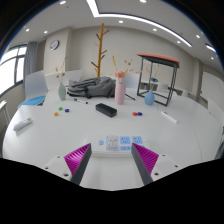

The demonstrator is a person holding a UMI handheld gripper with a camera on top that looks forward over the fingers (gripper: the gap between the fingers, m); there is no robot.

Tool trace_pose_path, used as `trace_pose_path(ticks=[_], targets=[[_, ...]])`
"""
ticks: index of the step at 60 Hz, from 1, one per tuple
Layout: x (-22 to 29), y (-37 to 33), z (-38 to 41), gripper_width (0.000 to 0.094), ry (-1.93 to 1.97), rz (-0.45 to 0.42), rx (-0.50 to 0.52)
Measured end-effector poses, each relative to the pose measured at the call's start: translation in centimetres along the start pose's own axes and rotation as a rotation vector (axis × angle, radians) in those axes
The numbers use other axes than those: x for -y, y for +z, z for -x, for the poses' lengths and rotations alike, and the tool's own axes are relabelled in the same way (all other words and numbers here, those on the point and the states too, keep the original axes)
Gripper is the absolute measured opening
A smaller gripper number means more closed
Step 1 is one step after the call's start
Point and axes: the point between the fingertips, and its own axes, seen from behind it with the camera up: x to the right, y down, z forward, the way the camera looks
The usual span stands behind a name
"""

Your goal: Unplug charger

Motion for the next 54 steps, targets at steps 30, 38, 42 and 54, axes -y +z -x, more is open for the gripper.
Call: trace_pose_path(ticks=[30, 38, 42, 54], targets=[[-0.1, 7.0, -0.2, 0.0157, 0.012, 0.035, 0.048], [0.2, 7.2, -0.4, 0.0101, 0.035, 0.057, 0.073], [4.8, 5.1, -1.2, 0.01, 0.07, -0.057, 0.066], [15.5, 0.1, -8.2, 0.0099, 0.124, -0.137, 0.039]])
